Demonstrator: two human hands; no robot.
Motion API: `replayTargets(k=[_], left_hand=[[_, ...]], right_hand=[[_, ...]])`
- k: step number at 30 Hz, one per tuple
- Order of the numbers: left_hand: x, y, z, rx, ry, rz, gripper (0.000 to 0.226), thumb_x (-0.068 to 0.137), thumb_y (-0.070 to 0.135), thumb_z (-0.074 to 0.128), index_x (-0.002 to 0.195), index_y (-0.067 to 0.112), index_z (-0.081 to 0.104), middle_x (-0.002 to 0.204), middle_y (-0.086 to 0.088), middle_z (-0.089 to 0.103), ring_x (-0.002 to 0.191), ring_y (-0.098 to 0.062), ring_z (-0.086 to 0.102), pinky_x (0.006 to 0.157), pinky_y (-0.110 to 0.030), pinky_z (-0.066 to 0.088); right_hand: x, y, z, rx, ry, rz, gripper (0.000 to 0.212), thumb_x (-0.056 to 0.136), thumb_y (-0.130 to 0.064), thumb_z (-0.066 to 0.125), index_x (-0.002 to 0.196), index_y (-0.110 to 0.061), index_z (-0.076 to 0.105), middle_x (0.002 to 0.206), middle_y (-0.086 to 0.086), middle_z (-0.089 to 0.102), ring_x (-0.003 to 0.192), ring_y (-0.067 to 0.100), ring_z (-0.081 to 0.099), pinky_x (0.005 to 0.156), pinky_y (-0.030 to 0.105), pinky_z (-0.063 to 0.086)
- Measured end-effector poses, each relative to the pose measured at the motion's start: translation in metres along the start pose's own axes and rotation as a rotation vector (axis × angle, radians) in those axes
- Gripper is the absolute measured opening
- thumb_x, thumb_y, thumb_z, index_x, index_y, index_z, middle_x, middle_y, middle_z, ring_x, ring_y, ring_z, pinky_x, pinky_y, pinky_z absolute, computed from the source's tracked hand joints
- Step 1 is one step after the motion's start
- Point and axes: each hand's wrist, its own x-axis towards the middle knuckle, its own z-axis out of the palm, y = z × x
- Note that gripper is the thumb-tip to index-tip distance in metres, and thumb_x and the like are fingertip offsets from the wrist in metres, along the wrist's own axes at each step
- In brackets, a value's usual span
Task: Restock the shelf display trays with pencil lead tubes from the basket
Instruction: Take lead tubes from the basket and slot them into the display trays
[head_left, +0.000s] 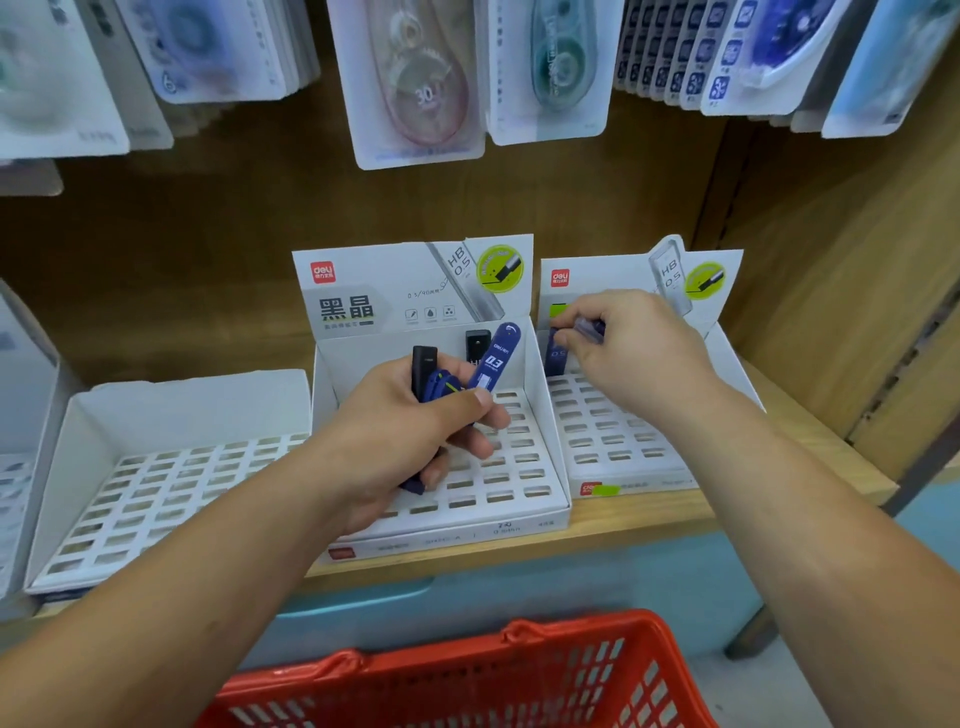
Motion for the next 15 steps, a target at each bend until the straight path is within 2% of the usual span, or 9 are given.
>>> replayTargets(k=[7, 11, 13, 15], left_hand=[[-0.0056, 0.0053, -0.0029, 0.02, -0.024, 0.014, 0.01, 0.101, 0.015, 0.066, 0.11, 0.012, 0.063, 0.096, -0.011, 0.079, 0.071, -0.019, 0.069, 0.05, -0.029, 0.037], [-0.0058, 0.0059, -0.0023, 0.018, -0.015, 0.007, 0.012, 0.101, 0.014, 0.066, 0.113, 0.011, 0.062, 0.094, -0.012, 0.079, 0.071, -0.019, 0.07, 0.049, -0.029, 0.037], [-0.0052, 0.005, -0.0017, 0.019, -0.01, 0.004, 0.015, 0.102, 0.015, 0.065, 0.115, 0.011, 0.061, 0.093, -0.013, 0.079, 0.07, -0.019, 0.071, 0.048, -0.029, 0.038], [-0.0044, 0.0039, -0.0008, 0.023, -0.013, 0.0, 0.016, 0.102, 0.016, 0.065, 0.116, 0.011, 0.06, 0.092, -0.014, 0.079, 0.071, -0.019, 0.071, 0.048, -0.028, 0.039]], right_hand=[[-0.0094, 0.0028, 0.003, 0.046, 0.097, -0.009, 0.012, 0.1, -0.034, 0.064, 0.108, -0.04, 0.071, 0.097, -0.013, 0.068, 0.09, 0.016, 0.061, 0.073, 0.036, 0.054], [-0.0098, 0.0039, 0.0062, 0.033, 0.027, 0.038, 0.012, 0.1, -0.04, 0.063, 0.11, -0.04, 0.07, 0.1, -0.013, 0.067, 0.094, 0.016, 0.06, 0.076, 0.036, 0.053], [-0.0105, 0.0045, 0.0066, 0.063, -0.011, 0.056, 0.009, 0.098, -0.044, 0.065, 0.104, -0.04, 0.07, 0.096, -0.014, 0.067, 0.094, 0.016, 0.061, 0.075, 0.035, 0.052], [-0.0093, 0.0016, 0.0046, 0.151, 0.023, 0.023, 0.007, 0.097, -0.043, 0.067, 0.098, -0.036, 0.07, 0.091, -0.014, 0.067, 0.088, 0.013, 0.062, 0.073, 0.035, 0.054]])
